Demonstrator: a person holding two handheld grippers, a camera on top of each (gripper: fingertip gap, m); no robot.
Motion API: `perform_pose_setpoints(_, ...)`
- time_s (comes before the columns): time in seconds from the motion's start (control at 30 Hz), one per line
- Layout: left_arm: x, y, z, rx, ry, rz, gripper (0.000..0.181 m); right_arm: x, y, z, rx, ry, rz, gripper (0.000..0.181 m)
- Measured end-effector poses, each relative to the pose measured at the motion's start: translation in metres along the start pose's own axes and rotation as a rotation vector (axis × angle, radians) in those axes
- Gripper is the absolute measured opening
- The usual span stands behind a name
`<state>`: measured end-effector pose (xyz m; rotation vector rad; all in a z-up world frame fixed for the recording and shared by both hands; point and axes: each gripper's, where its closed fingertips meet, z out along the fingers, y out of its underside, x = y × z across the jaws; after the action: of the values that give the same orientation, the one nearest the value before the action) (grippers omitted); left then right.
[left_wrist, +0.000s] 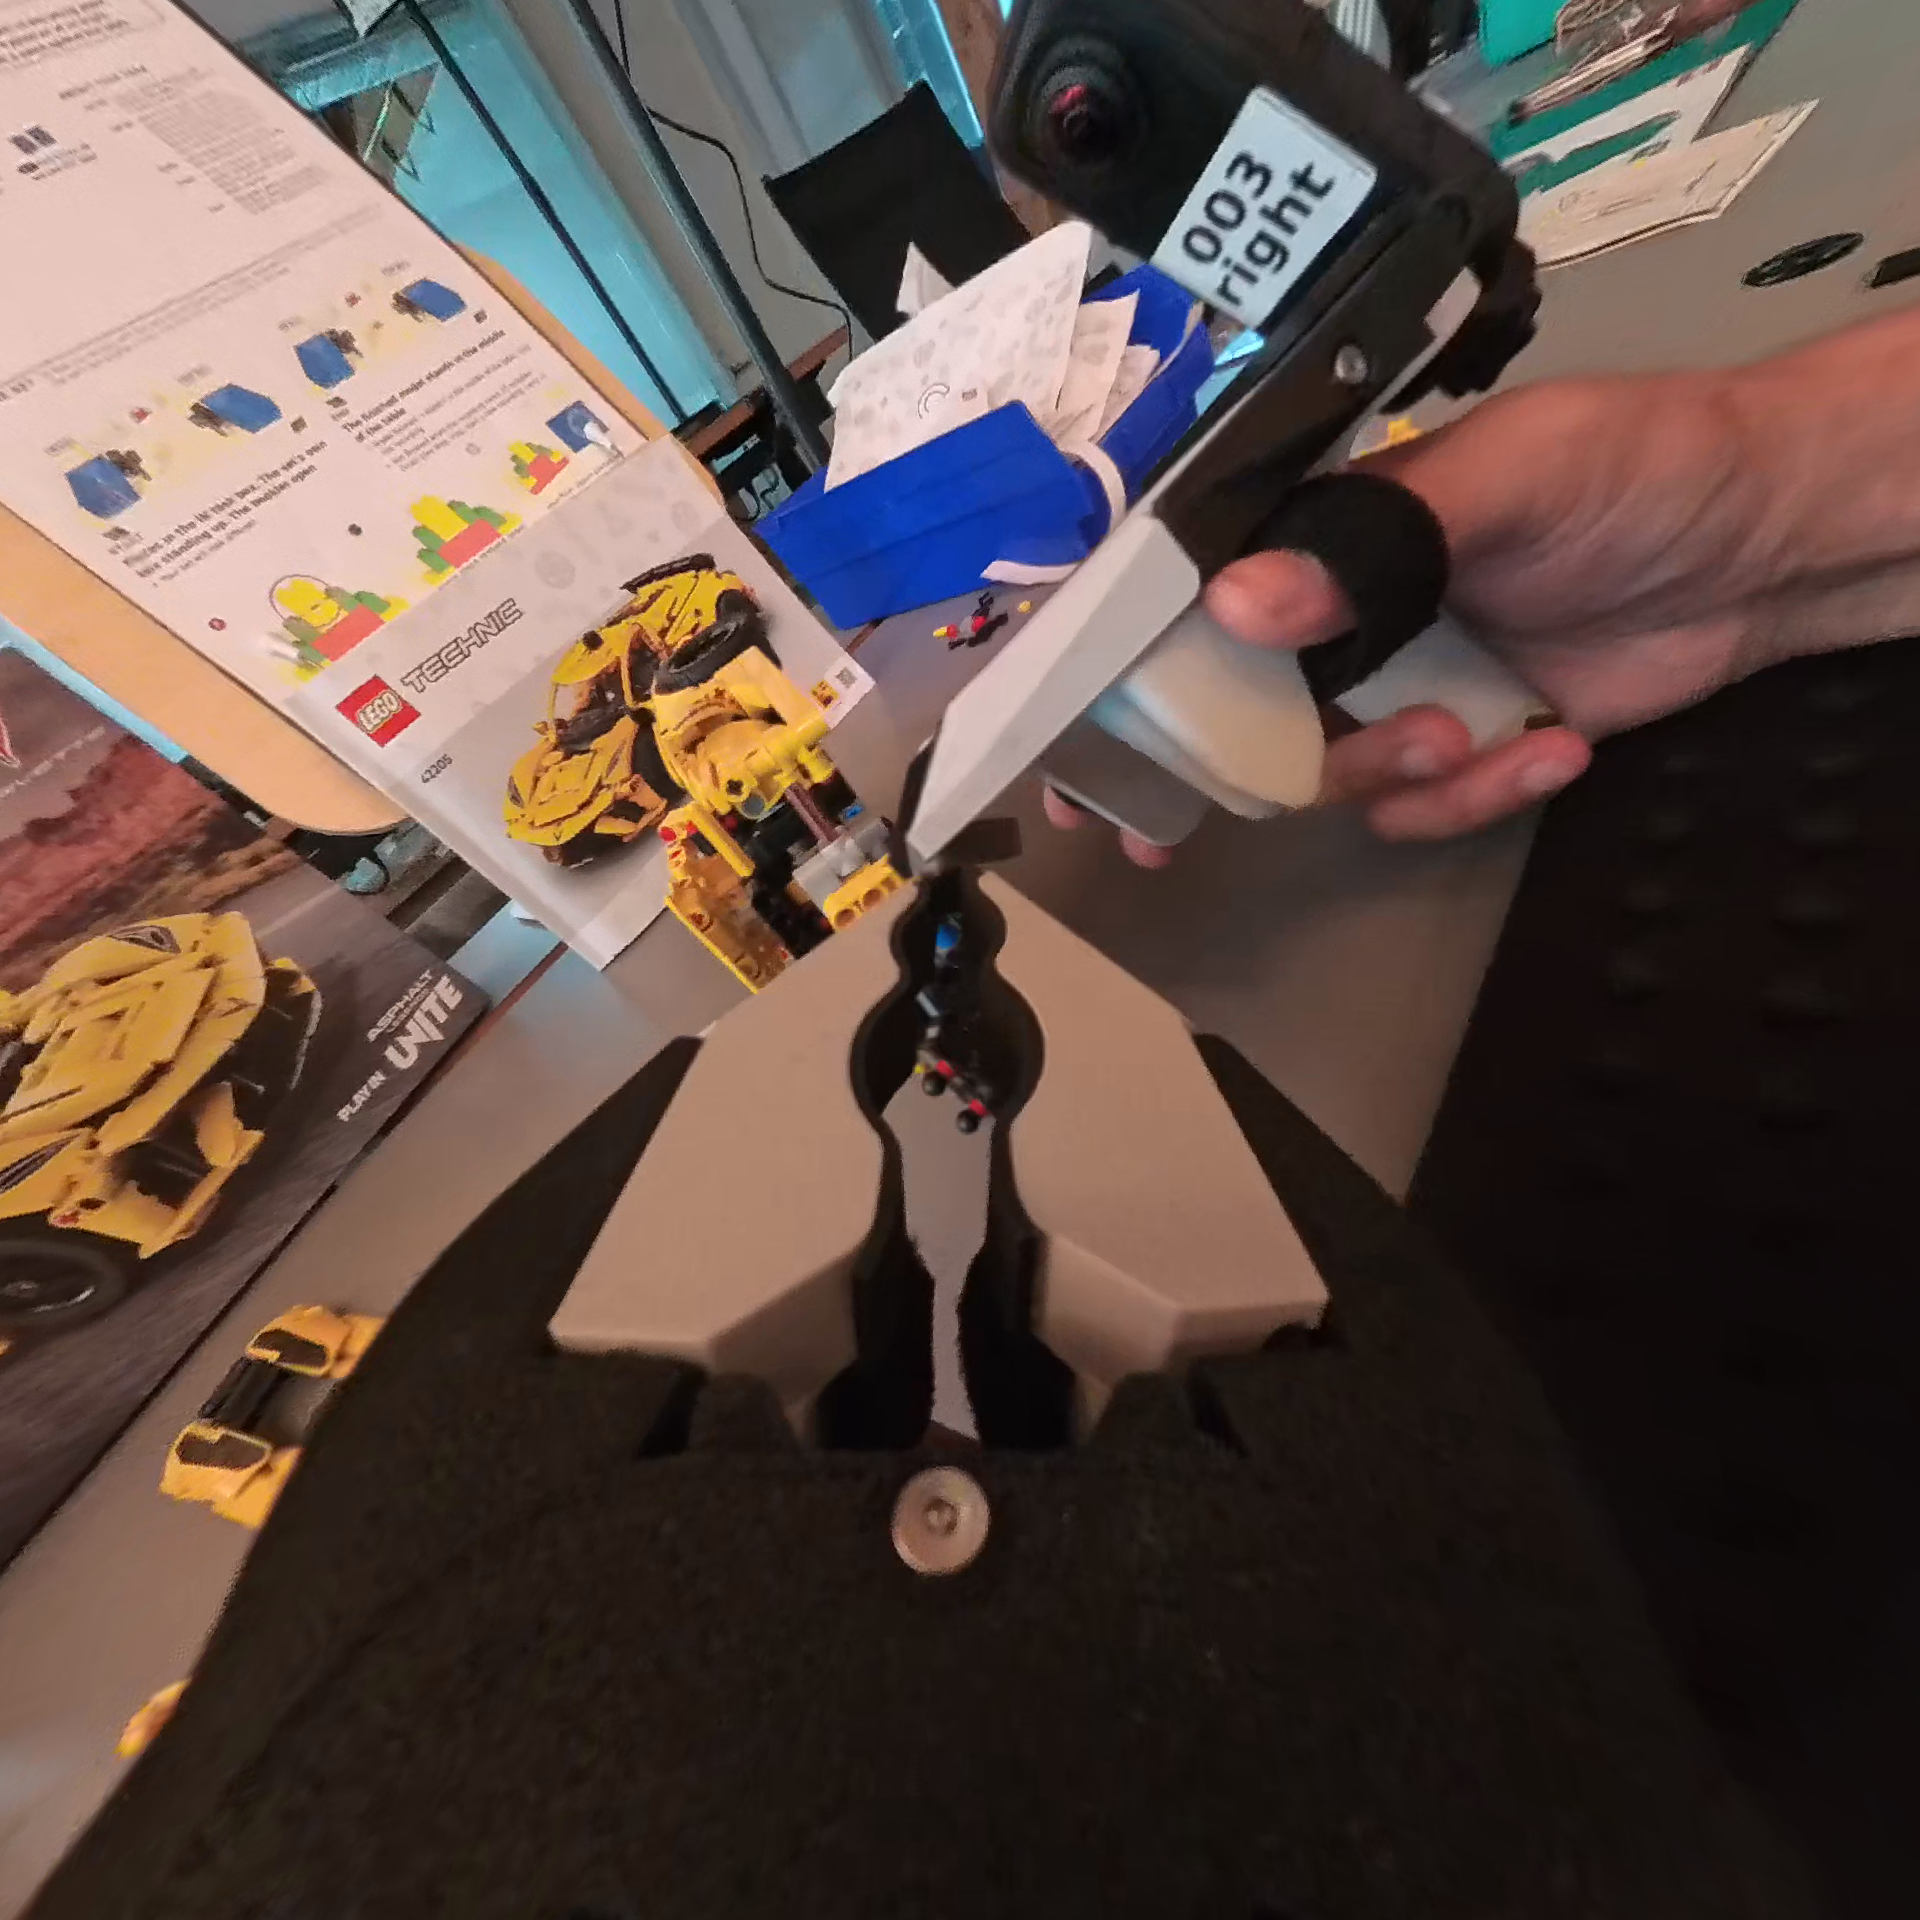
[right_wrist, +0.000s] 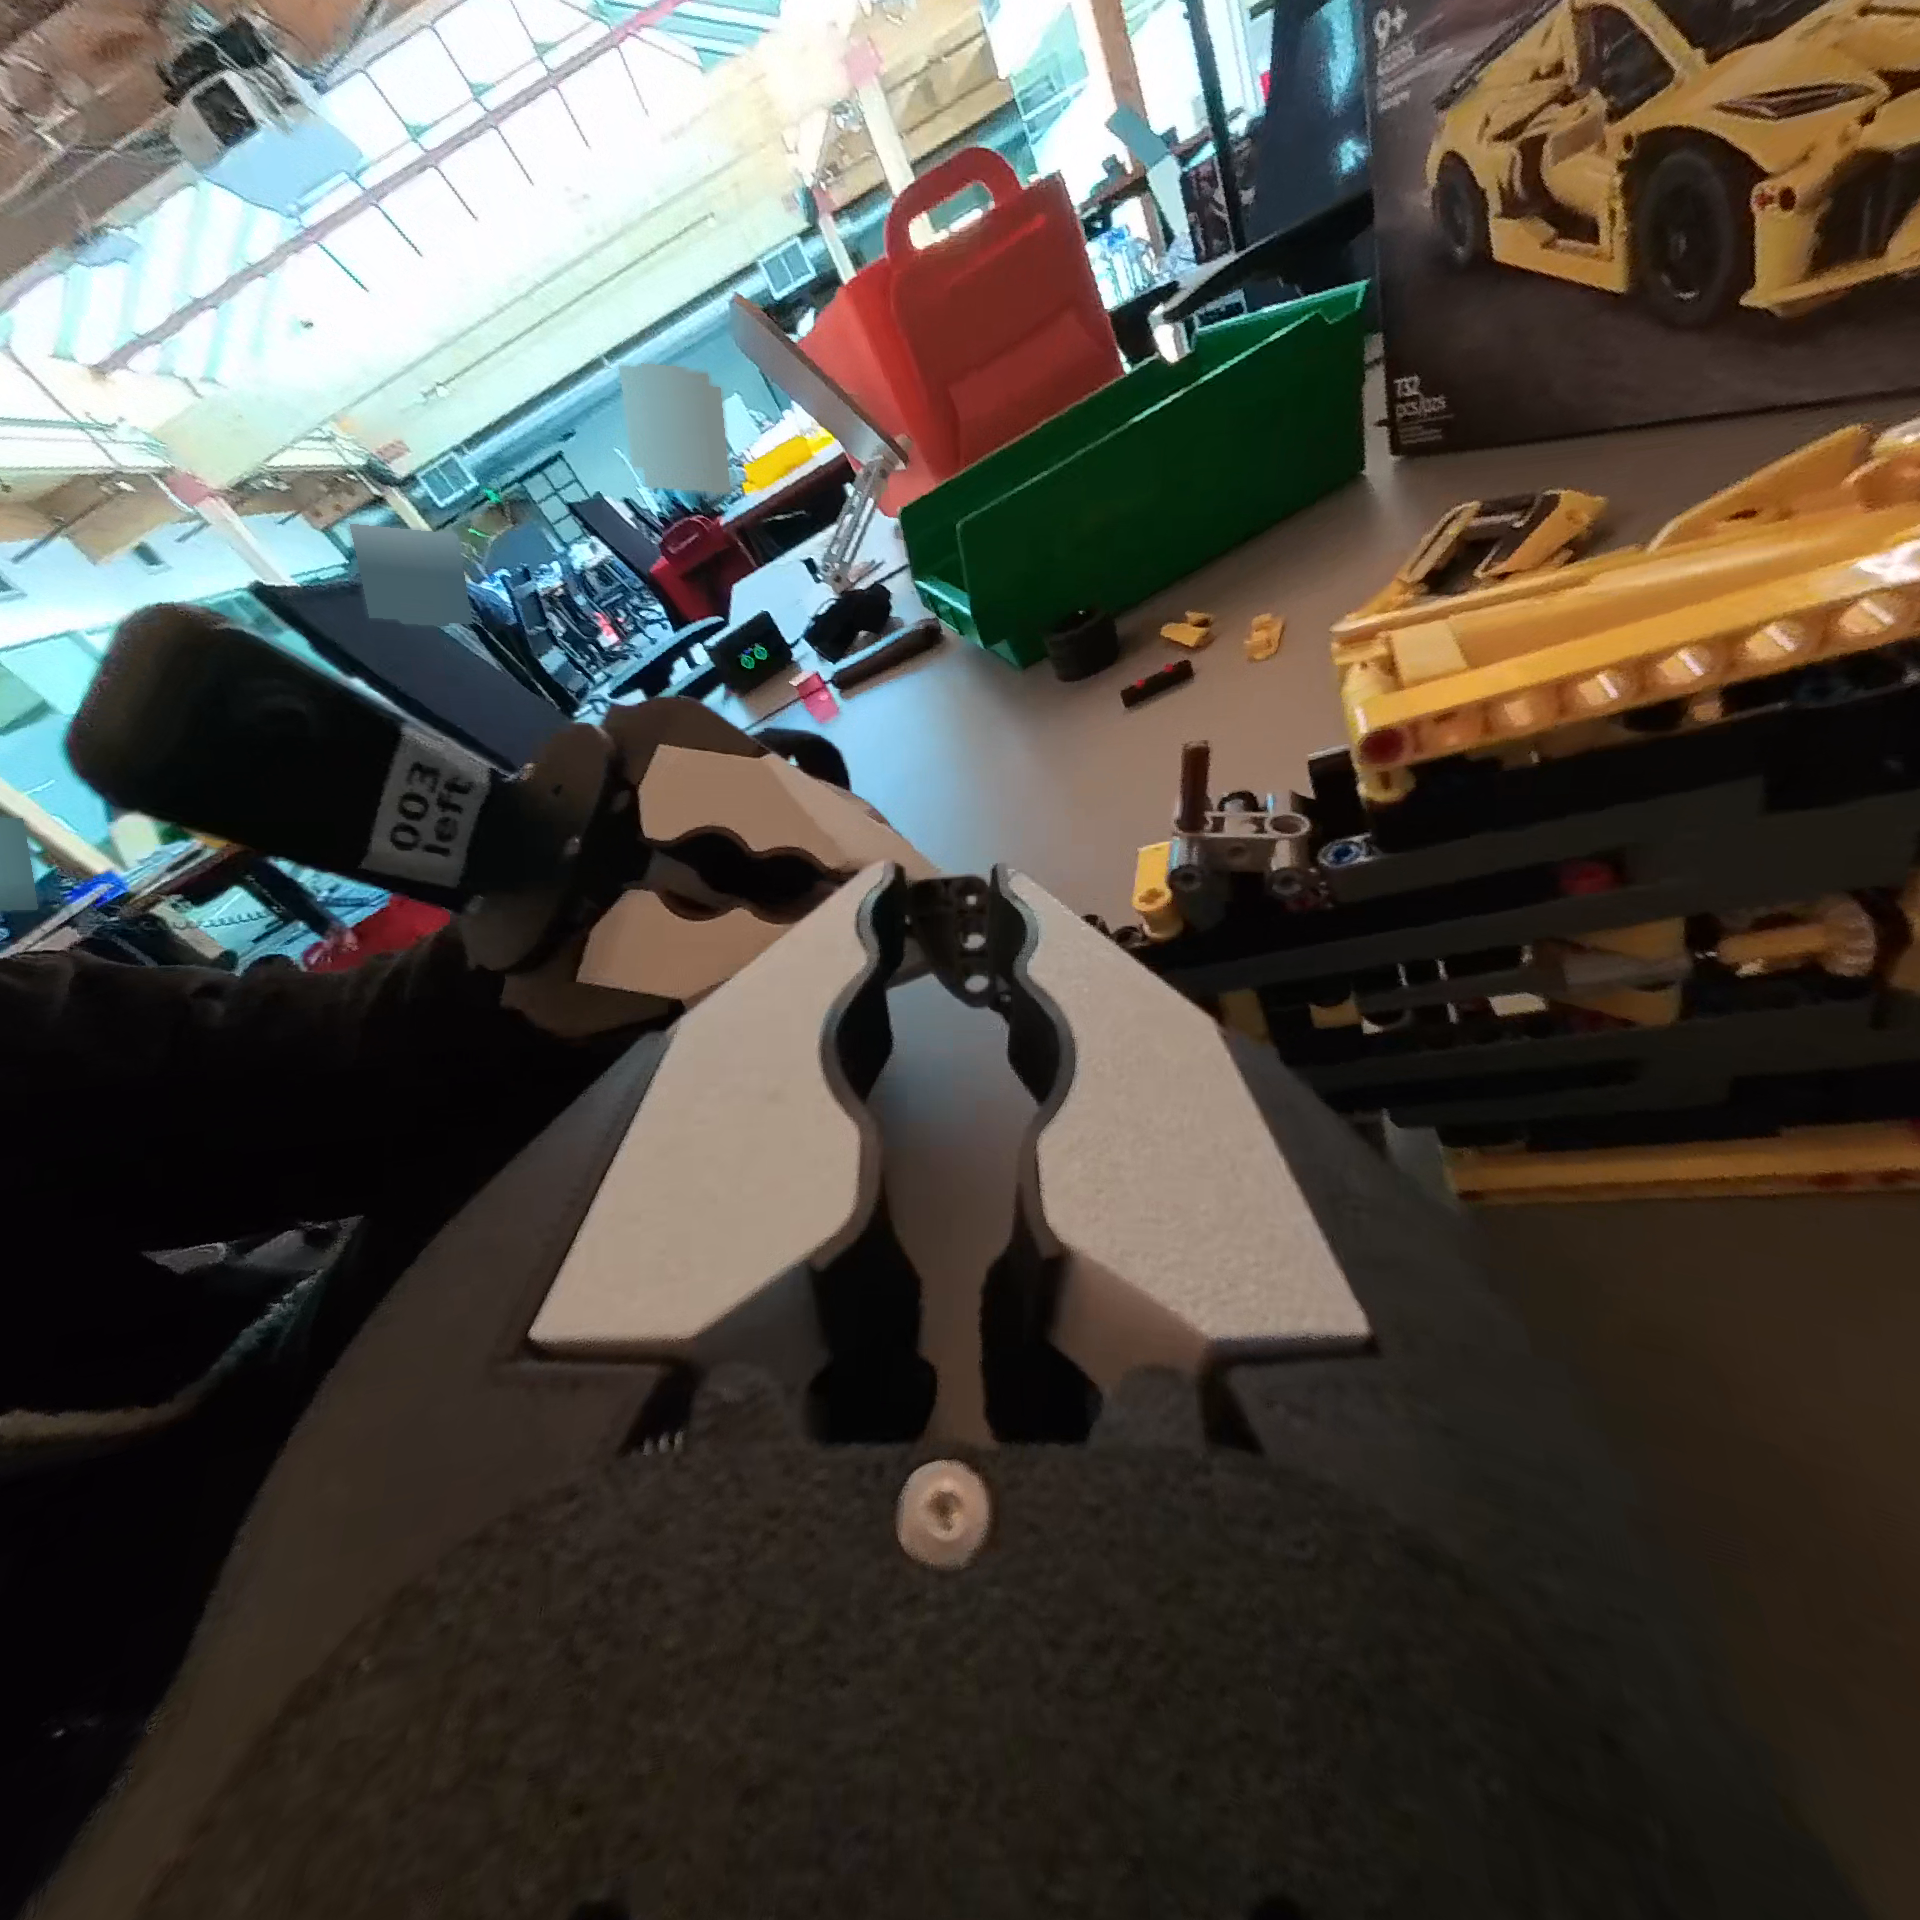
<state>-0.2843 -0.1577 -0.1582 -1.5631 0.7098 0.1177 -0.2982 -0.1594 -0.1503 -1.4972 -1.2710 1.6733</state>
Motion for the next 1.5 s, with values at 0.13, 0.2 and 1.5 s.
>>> perform_pose_setpoints(0.13, 0.0, 0.002, 0.003, -0.025, -0.012, -0.006, 0.003, 0.004, 0.002, -0.001, -0.02, 0.011, 0.026, 0.014)
perform_pose_setpoints(0.2, 0.0, 0.0, 0.004, -0.012, -0.005, -0.043, 0.003, 0.004, -0.001, -0.004, -0.007, 0.012, 0.022, 0.014)
perform_pose_setpoints(1.5, 0.028, -0.024, -0.002, 0.143, 0.046, 0.103, 0.004, -0.001, 0.003, -0.069, 0.013, 0.053, 0.039, 0.03)
